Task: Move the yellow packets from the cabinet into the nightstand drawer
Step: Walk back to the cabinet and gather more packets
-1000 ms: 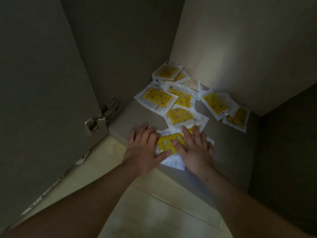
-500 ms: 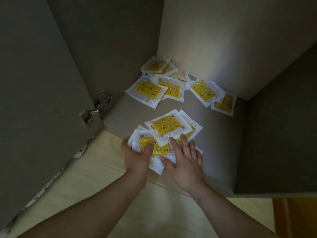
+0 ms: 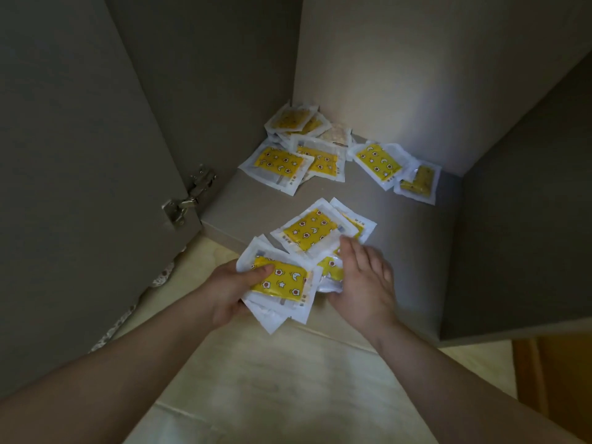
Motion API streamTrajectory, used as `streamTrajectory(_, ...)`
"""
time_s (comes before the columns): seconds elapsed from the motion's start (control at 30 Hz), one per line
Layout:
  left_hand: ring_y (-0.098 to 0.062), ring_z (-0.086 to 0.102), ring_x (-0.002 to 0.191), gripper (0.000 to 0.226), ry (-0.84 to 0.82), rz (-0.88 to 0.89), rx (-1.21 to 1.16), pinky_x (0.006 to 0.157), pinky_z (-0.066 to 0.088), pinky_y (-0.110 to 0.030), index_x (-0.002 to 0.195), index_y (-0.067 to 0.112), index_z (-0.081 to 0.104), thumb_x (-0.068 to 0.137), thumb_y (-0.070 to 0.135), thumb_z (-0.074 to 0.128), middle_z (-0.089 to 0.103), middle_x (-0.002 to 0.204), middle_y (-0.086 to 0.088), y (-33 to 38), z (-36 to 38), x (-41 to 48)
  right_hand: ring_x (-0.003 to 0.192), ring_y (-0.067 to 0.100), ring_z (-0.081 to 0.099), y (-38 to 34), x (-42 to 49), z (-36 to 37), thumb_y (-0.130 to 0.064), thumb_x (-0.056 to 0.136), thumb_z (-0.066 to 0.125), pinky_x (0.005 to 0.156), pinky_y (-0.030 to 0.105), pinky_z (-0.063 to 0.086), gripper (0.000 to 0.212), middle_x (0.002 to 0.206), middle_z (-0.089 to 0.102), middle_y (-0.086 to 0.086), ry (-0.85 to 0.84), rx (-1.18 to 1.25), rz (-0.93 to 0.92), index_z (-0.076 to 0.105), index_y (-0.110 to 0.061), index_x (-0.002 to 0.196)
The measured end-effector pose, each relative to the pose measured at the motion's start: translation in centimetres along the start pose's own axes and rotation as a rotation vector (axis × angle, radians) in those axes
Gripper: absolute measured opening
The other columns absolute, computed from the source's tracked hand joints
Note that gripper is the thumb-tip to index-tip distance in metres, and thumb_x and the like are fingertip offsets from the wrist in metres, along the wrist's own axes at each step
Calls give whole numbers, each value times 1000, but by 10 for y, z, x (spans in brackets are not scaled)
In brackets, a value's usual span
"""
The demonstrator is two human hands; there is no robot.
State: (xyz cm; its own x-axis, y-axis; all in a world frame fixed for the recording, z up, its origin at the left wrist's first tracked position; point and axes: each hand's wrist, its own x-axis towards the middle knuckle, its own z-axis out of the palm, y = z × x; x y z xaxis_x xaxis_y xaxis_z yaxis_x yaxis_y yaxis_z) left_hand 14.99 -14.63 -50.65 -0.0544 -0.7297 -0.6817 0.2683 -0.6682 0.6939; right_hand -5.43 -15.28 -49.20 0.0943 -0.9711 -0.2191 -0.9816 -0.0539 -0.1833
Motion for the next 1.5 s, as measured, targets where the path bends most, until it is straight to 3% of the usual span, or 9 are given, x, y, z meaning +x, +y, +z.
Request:
streamTrajectory(0.13,-26,67,88,25,-30,-18,-47,75,56,-35,113,8,61,88,11,61,68,112,-16,0,3,-2,147,24,-7,-6,12,-2,-40,84,61,117,40,3,98,159,-11,0,-84,52,-14,-10,-28,149)
streamTrajectory(0.43,-24,66,79,16,33,-50,-166,54,58,-29,108,11,60,92,11,56,68,102,-13,1,11,-1,138,22,21,-9,-3,4,-24,87,58,112,37,17,69,151,22,-4,41,-66,-114,25,-38,145)
streamTrajectory(0.57,-23,66,77,10,59,-35,-121,55,57,-26,101,13,60,93,10,55,68,95,-10,4,8,-4,94,32,65,-12,-6,12,-9,42,88,72,39,53,54,110,66,5,235,-41,-204,72,-23,91)
streamTrajectory(0.7,-17,68,63,7,78,-15,-99,51,56,-24,95,12,60,93,7,56,68,88,-9,6,6,-10,91,31,68,-13,-3,12,0,34,87,59,37,55,48,110,69,6,264,-48,-270,66,-17,75)
streamTrajectory(0.8,-20,66,70,9,105,-10,-99,49,54,-24,100,11,59,92,8,57,67,89,-9,8,2,-13,67,19,69,-19,-5,2,-6,27,88,44,20,45,51,74,71,0,257,-94,-241,67,-15,73)
streamTrajectory(0.93,-17,67,63,11,138,9,-130,46,53,-24,102,11,59,91,12,58,67,87,-8,15,-1,-17,101,25,62,-22,-7,-20,-1,85,53,71,28,45,35,107,65,8,173,-151,-168,50,-10,119)
streamTrajectory(1.0,-16,67,58,4,147,11,-163,46,55,-25,95,12,59,91,12,59,67,85,-8,19,1,-19,98,34,63,-20,-6,-24,2,90,42,73,32,45,36,105,65,18,111,-16,-89,45,-8,124)
streamTrajectory(1.27,-13,66,51,5,184,23,-304,48,56,-25,87,14,60,91,17,60,70,68,-2,45,3,-35,75,26,53,-37,8,-41,4,87,50,61,24,30,11,86,63,16,287,629,102,57,-3,93)
streamTrajectory(1.5,-10,66,51,5,250,-28,-281,45,54,-22,90,13,60,91,18,59,68,77,-3,79,6,-111,72,17,52,-75,-26,-108,3,81,56,62,23,38,32,73,57,-2,294,875,354,43,-21,65)
